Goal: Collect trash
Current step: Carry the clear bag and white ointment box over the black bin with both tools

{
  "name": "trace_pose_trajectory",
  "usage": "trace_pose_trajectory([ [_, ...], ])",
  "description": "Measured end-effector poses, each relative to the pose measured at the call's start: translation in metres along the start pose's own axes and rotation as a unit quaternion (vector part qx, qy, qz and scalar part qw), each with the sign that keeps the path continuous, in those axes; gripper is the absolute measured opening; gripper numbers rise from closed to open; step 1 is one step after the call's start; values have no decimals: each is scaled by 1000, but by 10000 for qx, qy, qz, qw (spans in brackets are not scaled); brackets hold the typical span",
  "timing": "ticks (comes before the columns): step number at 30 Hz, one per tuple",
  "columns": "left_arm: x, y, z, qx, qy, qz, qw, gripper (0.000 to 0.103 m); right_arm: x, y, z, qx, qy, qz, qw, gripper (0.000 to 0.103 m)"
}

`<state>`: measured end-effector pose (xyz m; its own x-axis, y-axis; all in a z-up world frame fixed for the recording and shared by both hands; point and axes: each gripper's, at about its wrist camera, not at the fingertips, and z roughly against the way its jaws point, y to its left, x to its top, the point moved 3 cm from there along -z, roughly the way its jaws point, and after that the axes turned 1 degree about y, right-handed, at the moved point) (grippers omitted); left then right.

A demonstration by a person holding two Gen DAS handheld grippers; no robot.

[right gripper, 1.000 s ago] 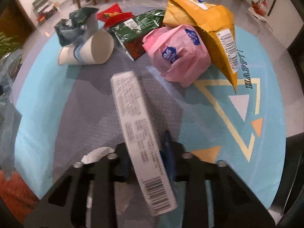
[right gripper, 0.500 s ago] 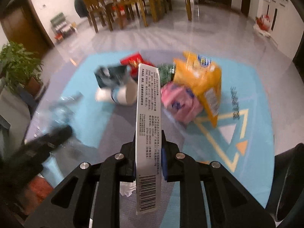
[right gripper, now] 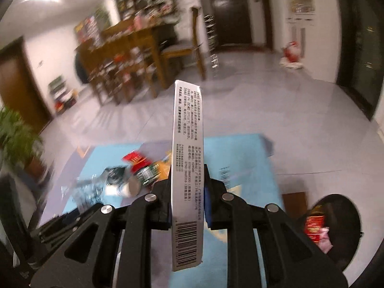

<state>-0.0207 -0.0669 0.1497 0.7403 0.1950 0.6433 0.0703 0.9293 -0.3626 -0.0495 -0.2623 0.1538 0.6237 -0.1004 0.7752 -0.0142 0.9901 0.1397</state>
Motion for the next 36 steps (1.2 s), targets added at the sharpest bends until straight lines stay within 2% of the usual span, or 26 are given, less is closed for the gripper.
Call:
trace_pose_trajectory([
  [3,-2,-36,-7,-183,57,-246,9995,40,4,-32,20,-617,-268,-97,9977,21],
  [8,-8,-99,-20,-459,92,-685,9966,41,-1,-79,39,-1041,-460,-385,9928,21],
  [12,-15,-143,-37,-748,296,-926,9924,41,-10,-113,40,-1236,-382,-759,9887,21],
  [18,-29,-196,-56,-932,458,-1379,9850,41,-23,-161,54,-1481,-323,-1379,9788,21],
  [28,-70,-270,-104,-1217,970,-2009,9672,41,-49,-224,62,-2039,-75,-2238,9530,21],
  [33,-97,-294,-142,-1512,1712,-2020,9524,41,-66,-252,63,-2662,235,-2560,9290,21],
  [36,-108,-300,-159,-1489,1916,-2081,9475,41,-76,-264,60,-2688,380,-2757,9221,21],
])
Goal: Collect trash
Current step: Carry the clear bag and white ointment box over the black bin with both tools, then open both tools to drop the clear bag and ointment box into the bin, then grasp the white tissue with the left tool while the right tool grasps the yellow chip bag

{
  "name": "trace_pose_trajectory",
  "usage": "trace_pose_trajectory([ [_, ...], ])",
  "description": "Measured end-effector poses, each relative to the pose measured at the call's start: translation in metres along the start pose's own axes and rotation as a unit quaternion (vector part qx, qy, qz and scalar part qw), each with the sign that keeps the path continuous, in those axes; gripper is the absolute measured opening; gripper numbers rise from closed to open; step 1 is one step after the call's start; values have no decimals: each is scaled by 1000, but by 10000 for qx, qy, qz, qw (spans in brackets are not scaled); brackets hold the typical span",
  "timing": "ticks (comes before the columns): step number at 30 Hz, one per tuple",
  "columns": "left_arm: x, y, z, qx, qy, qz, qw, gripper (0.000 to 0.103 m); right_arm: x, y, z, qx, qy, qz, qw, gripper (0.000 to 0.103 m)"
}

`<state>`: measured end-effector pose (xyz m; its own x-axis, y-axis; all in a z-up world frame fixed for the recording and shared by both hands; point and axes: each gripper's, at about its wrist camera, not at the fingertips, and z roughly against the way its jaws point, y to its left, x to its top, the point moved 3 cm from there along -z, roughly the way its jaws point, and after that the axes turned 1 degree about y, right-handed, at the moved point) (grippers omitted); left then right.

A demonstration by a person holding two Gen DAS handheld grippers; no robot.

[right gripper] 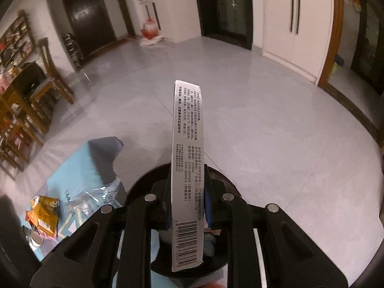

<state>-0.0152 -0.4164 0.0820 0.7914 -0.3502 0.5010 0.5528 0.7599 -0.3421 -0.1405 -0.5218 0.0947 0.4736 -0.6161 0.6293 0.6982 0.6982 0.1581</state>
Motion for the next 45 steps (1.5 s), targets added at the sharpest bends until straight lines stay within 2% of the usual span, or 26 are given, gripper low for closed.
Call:
trace_pose_trajectory([
  [4,-4,-10,-26,-66,315,-133,9994,41,-3,-7,-10,-242,150,-70,9996,21],
  [8,-10,-10,-49,-328,714,-88,9969,41,-3,0,-22,-157,358,-86,9992,21],
  [14,-13,-4,-61,-373,893,-30,9953,46,-7,2,-28,-186,488,-4,9986,21],
  [16,-12,-3,-58,-339,877,-73,9955,52,-8,2,-28,-219,513,28,9984,21],
  [18,-12,-4,-54,-322,831,-105,9960,70,-7,3,-29,-236,544,47,9982,23],
  [20,-11,-4,-45,-389,713,-171,9966,78,-6,6,-29,-252,543,70,9982,37],
  [21,-10,-4,-40,-412,656,-208,9968,84,-6,6,-28,-255,523,78,9983,52],
  [22,-9,-4,-33,-433,563,-232,9972,88,-6,6,-28,-233,520,75,9983,60],
  [23,-9,-3,-27,-444,490,-233,9975,91,-5,7,-26,-188,493,77,9986,61],
  [27,-6,11,2,-353,273,-133,9989,93,-2,12,-18,-81,368,102,9992,72],
  [32,-14,59,57,41,-122,271,9996,95,0,24,-6,113,202,198,9995,78],
  [36,-25,111,100,506,-400,660,9957,96,0,40,4,299,69,334,9990,82],
  [39,-39,160,139,957,-631,1075,9876,96,-1,55,8,434,35,452,9980,83],
  [42,-51,197,162,1319,-699,1235,9810,96,-6,78,11,625,14,634,9960,86],
  [45,-83,239,184,1765,-736,1413,9713,96,-13,104,14,831,-38,834,9930,86],
])
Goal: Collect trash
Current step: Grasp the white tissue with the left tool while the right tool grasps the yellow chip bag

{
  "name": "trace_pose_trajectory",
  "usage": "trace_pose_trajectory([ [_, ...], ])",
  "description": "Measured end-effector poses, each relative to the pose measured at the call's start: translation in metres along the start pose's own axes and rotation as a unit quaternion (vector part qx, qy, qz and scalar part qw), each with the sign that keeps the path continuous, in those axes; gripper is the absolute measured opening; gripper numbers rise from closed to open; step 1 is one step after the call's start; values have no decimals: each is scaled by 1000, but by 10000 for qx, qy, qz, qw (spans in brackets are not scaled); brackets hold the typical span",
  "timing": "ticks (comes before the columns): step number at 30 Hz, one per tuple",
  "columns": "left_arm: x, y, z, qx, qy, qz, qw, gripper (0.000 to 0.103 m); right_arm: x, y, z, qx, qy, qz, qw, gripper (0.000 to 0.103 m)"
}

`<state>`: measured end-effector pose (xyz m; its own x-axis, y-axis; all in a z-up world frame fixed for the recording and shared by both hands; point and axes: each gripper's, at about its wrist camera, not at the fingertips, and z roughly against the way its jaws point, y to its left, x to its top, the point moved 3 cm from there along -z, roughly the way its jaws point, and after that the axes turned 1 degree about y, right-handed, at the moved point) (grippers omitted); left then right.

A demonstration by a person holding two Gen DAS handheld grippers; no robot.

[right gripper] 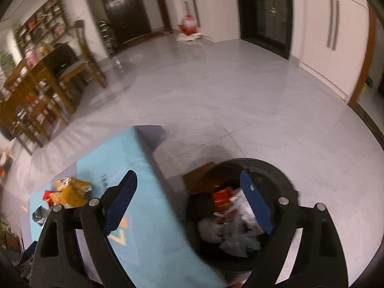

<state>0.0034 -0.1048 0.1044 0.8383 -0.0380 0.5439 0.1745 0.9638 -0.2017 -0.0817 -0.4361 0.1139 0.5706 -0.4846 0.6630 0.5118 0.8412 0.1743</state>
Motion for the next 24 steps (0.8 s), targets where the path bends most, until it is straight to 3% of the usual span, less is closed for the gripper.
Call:
trace_pose_trajectory([
  [6,-33,70,-23,163,553,532,9969,96,-12,57,-12,350,120,520,9980,86],
  [9,-48,80,-38,271,698,482,9960,96,-22,88,-20,728,303,716,9943,86],
  [13,-68,90,-53,86,946,658,9933,95,-37,119,-31,1122,545,835,9887,86],
  [16,-73,91,-60,80,1035,777,9916,78,-51,144,-42,1303,767,943,9840,86],
  [17,-74,92,-60,79,1069,811,9909,67,-56,152,-47,1357,882,1023,9815,86],
  [19,-78,93,-65,-175,1102,906,9896,54,-64,167,-55,1383,1037,1243,9771,86],
  [21,-78,92,-61,-386,1095,903,9891,34,-69,181,-63,1281,1081,1382,9761,90],
  [24,-72,91,-55,-382,940,784,9917,23,-71,190,-74,1340,1211,1201,9762,94],
])
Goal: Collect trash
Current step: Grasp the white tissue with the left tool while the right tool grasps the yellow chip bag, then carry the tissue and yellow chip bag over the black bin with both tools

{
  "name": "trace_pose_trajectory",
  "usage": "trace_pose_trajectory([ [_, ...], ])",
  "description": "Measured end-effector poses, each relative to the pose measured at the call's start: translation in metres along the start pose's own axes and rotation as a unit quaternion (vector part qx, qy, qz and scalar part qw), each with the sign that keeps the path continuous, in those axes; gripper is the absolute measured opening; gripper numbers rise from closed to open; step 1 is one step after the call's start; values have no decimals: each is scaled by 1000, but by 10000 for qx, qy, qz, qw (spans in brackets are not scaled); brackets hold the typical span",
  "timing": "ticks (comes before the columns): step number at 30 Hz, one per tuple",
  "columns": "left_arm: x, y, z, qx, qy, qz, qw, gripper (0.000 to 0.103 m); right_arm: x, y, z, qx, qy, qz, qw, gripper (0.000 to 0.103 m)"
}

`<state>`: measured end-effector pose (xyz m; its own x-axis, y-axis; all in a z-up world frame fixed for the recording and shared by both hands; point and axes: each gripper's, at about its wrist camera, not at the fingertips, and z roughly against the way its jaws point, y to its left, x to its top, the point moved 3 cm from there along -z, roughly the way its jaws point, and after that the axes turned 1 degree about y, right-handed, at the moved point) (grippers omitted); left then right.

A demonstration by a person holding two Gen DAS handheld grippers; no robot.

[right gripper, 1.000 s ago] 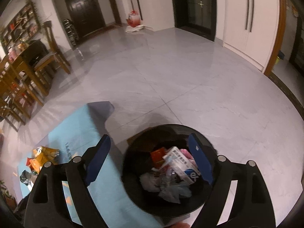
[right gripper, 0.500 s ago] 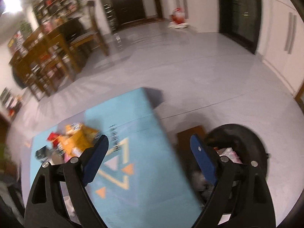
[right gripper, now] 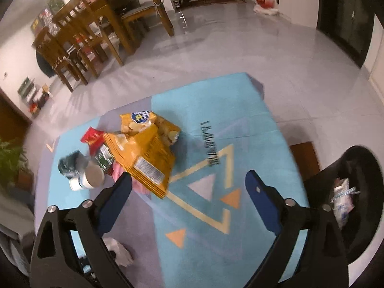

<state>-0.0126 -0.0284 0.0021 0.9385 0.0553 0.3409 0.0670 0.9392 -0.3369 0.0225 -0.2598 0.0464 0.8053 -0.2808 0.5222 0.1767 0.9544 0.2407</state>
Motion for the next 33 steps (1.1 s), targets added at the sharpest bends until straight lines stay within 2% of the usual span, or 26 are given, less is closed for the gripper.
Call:
trace_pose_trajectory([
  [2,4,3,9,67,-166,35,9998,18,6,6,-16,307,249,-252,9989,94],
  [5,12,8,20,-146,-301,209,9992,17,15,17,-41,518,553,-464,9960,94],
  [13,34,28,56,-183,-920,576,9939,17,42,49,-93,386,993,-768,9913,94],
  [17,41,40,64,-323,-960,796,9917,17,42,57,-110,180,1184,-552,9913,94],
  [20,43,45,71,-349,-997,847,9908,17,39,57,-112,70,1162,-392,9924,94],
  [21,43,47,72,-350,-1009,861,9905,17,40,53,-113,22,1134,-350,9929,90],
  [24,44,46,69,-381,-1010,882,9902,17,35,51,-112,-172,1100,-125,9937,66],
  [25,44,47,70,-384,-1015,883,9902,17,31,49,-112,-223,1115,-57,9935,63],
  [28,43,46,72,-359,-1059,861,9900,17,22,42,-104,-203,1061,90,9941,58],
  [33,42,46,71,-288,-1086,841,9901,17,11,26,-73,-54,814,60,9966,58],
])
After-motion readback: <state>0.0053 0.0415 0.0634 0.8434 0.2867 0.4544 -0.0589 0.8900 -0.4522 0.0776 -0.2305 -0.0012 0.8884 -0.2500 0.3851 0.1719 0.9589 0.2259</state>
